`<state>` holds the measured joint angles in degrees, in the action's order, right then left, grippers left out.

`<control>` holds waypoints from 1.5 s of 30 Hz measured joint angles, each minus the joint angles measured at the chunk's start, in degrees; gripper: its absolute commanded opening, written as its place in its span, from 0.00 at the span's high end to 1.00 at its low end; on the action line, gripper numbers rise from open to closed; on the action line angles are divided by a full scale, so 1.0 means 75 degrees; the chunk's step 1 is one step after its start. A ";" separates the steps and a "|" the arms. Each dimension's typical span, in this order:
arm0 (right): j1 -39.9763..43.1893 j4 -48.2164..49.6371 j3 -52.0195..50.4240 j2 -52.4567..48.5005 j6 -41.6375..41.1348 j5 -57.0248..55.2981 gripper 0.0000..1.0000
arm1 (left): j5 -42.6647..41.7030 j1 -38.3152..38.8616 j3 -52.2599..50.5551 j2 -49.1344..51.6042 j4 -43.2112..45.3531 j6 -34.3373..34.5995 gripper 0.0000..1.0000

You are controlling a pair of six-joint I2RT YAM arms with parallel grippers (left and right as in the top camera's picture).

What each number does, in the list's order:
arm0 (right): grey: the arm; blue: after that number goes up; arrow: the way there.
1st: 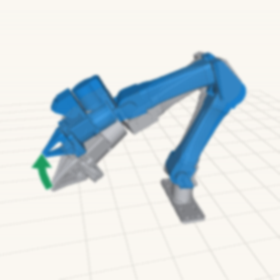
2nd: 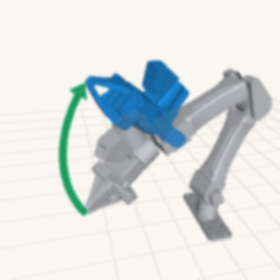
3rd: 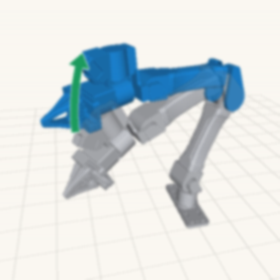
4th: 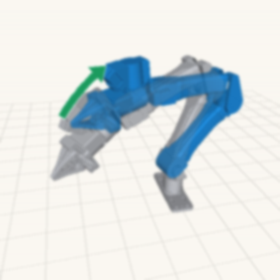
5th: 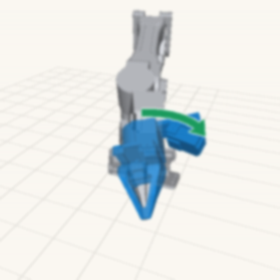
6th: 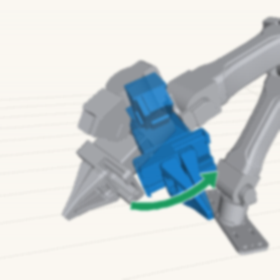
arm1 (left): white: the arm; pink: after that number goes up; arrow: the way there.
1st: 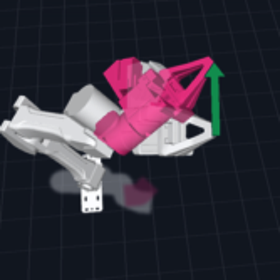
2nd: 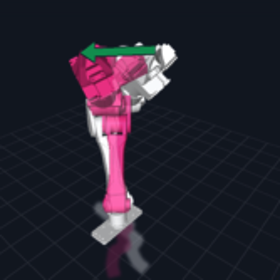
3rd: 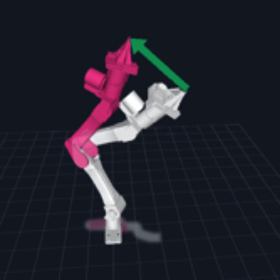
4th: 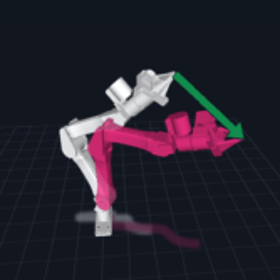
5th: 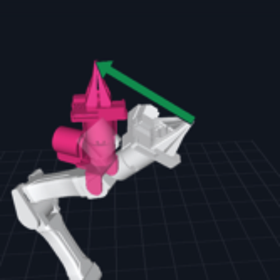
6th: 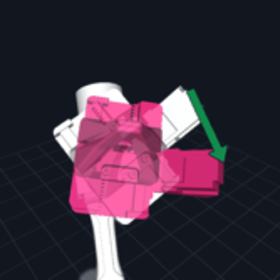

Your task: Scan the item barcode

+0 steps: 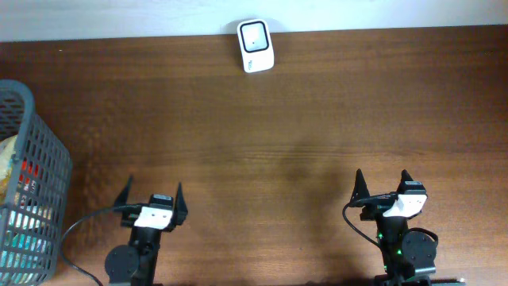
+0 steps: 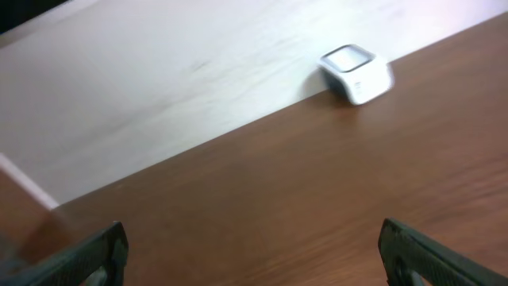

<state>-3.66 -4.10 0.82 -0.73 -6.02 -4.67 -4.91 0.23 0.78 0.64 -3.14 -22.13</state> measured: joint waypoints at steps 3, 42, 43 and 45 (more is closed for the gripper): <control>0.0000 0.0003 0.0000 0.0000 -0.0003 0.0000 0.01 | -0.0801 0.0000 -0.0006 0.0000 0.0326 0.0000 0.01; 0.0000 0.0000 0.0000 0.0020 -0.0006 0.0000 0.01 | -0.1816 -0.0082 1.0153 1.1823 -0.7603 0.1664 0.01; 0.0000 0.0003 0.0000 0.0020 0.0000 0.0000 0.01 | -0.1842 -0.0157 1.0372 1.1838 -0.7653 0.1839 0.01; 0.0000 0.0003 0.0000 0.0020 -0.0006 0.0000 0.01 | -0.1894 -0.0525 1.1436 1.1858 -0.7845 0.2311 0.01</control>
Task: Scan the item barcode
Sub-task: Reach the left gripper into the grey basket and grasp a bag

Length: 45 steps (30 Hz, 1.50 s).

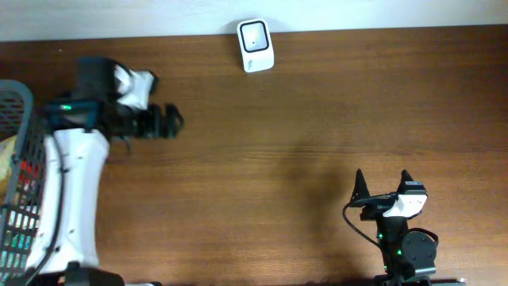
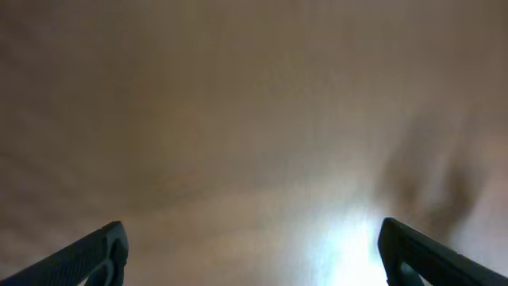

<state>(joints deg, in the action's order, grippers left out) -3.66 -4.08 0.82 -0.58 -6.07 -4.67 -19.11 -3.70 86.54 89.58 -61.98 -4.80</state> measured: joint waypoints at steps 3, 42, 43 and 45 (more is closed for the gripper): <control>0.0000 0.0000 0.0000 0.0000 -0.0003 0.0000 0.01 | 0.0006 -0.0950 0.1999 -0.0035 -0.0603 0.0469 0.01; 0.0000 0.0000 0.0000 0.0000 0.0003 0.0000 0.01 | 0.4217 -0.6132 0.1192 0.2119 0.0396 0.1582 0.08; 0.0000 0.0000 0.0000 0.0000 0.0000 0.0000 0.01 | 0.4217 -0.6132 0.1189 0.2145 0.0504 0.1317 0.07; 0.0000 0.0000 0.0000 0.0000 0.0000 0.0000 0.01 | 0.4208 -0.6132 0.1186 0.2203 0.0752 0.0656 0.07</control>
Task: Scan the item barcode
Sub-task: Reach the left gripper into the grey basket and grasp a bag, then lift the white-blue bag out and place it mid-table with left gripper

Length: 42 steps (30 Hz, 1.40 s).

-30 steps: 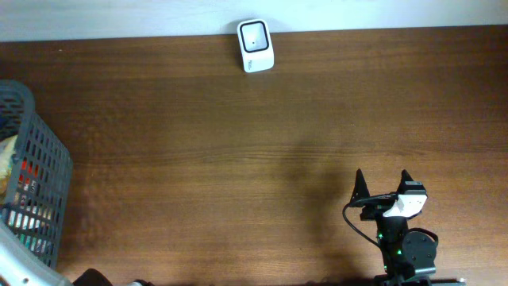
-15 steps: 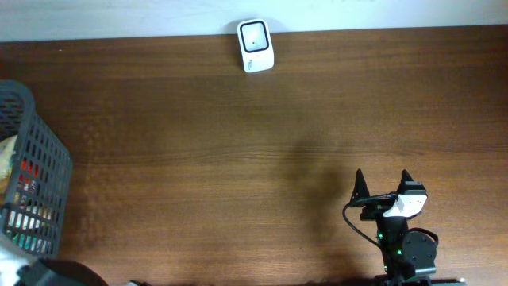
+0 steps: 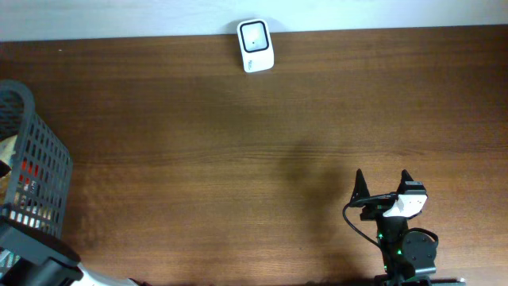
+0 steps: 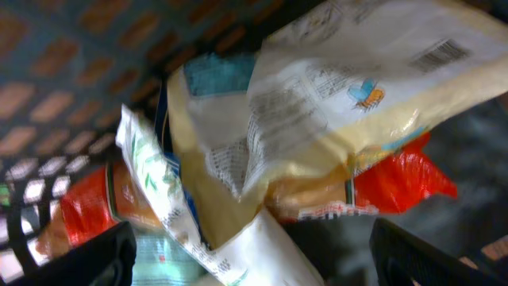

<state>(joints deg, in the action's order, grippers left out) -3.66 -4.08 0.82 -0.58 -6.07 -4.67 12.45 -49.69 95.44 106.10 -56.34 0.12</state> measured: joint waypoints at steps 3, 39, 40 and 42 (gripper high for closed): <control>0.0000 0.0000 0.0000 0.0000 0.0006 0.0000 0.01 | -0.0589 0.0000 0.0000 0.0055 0.0259 -0.1297 0.06; 0.0000 0.0000 0.0000 0.0000 0.0000 0.0000 0.01 | 0.0402 0.0017 -0.0892 -0.1422 0.1148 -0.2512 1.00; -0.0003 0.0000 0.0000 0.0000 0.0000 0.0000 0.01 | 0.0408 0.0017 -0.0892 -0.1845 0.1154 -0.2326 1.00; 0.0000 0.0000 0.0000 0.0000 0.0000 0.0000 0.01 | 0.0376 0.0023 -0.0892 -0.2396 0.1183 -0.1932 1.00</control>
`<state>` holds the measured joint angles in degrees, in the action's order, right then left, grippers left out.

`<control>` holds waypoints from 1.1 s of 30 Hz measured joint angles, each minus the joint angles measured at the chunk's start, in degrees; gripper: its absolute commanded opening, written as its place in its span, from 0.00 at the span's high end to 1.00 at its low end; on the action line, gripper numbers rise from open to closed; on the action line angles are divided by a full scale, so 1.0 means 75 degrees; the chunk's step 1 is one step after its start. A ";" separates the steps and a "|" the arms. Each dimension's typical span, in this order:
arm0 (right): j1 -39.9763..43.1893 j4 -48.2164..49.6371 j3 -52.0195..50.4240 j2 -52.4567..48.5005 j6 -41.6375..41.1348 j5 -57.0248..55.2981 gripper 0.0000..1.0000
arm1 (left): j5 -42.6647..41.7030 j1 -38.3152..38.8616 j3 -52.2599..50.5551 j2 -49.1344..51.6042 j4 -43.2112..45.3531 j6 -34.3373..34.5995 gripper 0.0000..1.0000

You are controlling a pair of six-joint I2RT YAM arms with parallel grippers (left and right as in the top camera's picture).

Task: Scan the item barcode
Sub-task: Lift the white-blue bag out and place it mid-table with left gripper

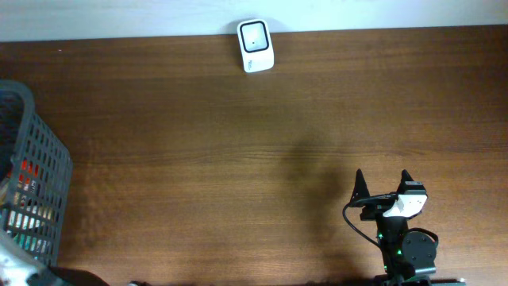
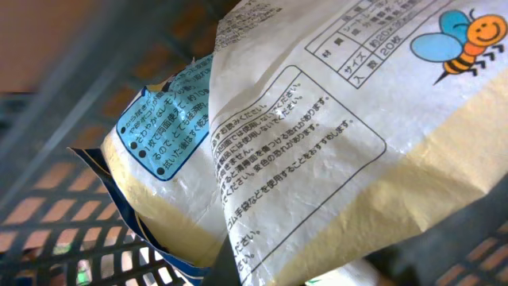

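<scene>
A yellow and white snack packet [image 2: 317, 135] with printed Japanese text and a bee picture fills the left wrist view; it lies in the grey mesh basket [image 1: 44, 171] at the table's left edge. My left gripper [image 2: 313, 266] is down inside the basket, right against the packet. Only dark finger parts show at the bottom edge, with the packet lying between them, so their grip is unclear. The white barcode scanner [image 1: 255, 45] stands at the table's far edge. My right gripper [image 1: 382, 184] rests open and empty at the front right.
Beside the packet lies a blue-edged packet with a light blue label [image 2: 163, 119]. Basket mesh [image 2: 63, 246] shows around them. Red and white packets [image 1: 28, 171] show through the basket wall. Brown tabletop [image 1: 262, 159] spreads between basket and scanner.
My left gripper has dropped from above the heap of packets to right against the yellow and white packet, which now fills its view. The right arm has not moved.
My left gripper first rested open at the front left, facing the scanner. Then the arm was stretched toward the basket. Then the gripper hung open over the packets in the basket, and now it is down on the yellow and white one.
</scene>
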<state>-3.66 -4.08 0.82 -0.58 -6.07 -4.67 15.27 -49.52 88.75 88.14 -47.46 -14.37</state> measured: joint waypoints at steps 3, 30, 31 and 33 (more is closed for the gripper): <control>0.0000 0.0000 0.0000 0.0000 0.0006 0.0000 0.01 | -0.0131 0.0152 0.0000 -0.0463 -0.0009 0.0481 1.00; -0.0003 0.0000 0.0000 0.0000 0.0003 -0.0003 0.01 | -0.2025 0.7157 -0.0793 -0.1300 -0.1690 0.1568 1.00; 0.0000 0.0000 0.0000 0.0000 0.0000 0.0000 0.01 | -0.2034 0.7388 -0.1026 -0.1250 -0.1512 0.1670 1.00; 0.0000 0.0000 0.0000 0.0000 0.0003 0.0000 0.01 | -0.2040 0.7807 -0.1428 -0.1052 -0.1177 0.1821 1.00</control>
<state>-3.66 -4.08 0.82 -0.58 -6.04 -4.67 -0.03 9.04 78.04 80.25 -56.29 -0.71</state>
